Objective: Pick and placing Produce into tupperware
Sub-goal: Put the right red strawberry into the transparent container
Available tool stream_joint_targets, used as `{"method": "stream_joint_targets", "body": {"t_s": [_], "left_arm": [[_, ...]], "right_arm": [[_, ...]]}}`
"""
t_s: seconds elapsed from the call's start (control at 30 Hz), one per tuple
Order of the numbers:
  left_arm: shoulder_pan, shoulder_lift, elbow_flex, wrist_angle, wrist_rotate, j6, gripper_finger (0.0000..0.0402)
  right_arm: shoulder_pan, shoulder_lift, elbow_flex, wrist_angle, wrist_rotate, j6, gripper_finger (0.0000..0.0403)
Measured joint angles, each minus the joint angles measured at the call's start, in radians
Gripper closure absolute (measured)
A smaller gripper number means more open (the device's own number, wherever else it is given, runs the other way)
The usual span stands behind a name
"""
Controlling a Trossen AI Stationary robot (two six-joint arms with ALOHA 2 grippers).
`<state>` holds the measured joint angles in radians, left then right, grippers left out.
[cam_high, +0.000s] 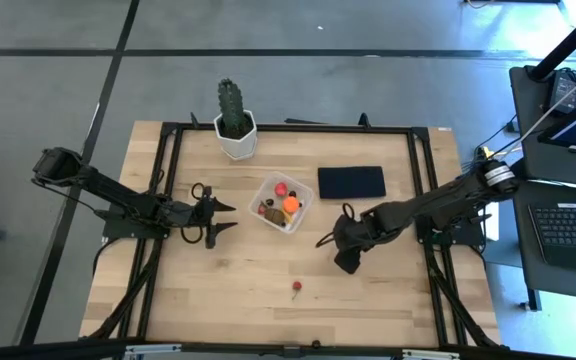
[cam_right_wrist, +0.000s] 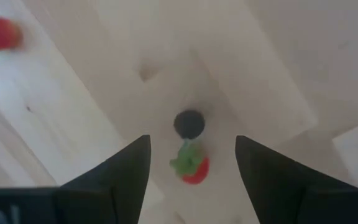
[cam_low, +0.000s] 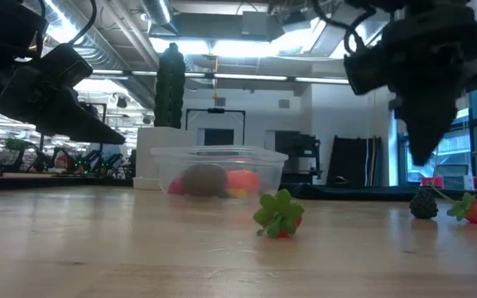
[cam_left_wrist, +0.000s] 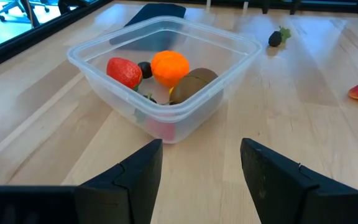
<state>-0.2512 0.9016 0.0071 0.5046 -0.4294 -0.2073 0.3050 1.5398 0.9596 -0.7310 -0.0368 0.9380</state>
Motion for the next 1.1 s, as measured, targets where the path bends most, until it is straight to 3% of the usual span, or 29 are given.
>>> {"method": "stream_joint_targets", "body": {"t_s": [0.27,0.4,0.57,1.1], "left_arm": [[0.000,0.000,0.000,-0.003,0.000,0.000,0.0193],[0.000,0.000,0.000,-0.004,0.000,0.000,0.0193],[0.000,0.000,0.000,-0.004,0.000,0.000,0.0193],[0.000,0.000,0.000,-0.005,0.000,0.000,0.0193]], "right_arm": [[0.047,0.058,0.000,-0.016,-0.091,-0.001,0.0166],[0.073,0.059,0.000,-0.019,-0.082,-0.003,0.0166],[0.090,0.060,0.000,-0.021,0.008,-0.030,0.0166],[0.099,0.180,0.000,-0.034,0.017,-0.050,0.0166]]}}
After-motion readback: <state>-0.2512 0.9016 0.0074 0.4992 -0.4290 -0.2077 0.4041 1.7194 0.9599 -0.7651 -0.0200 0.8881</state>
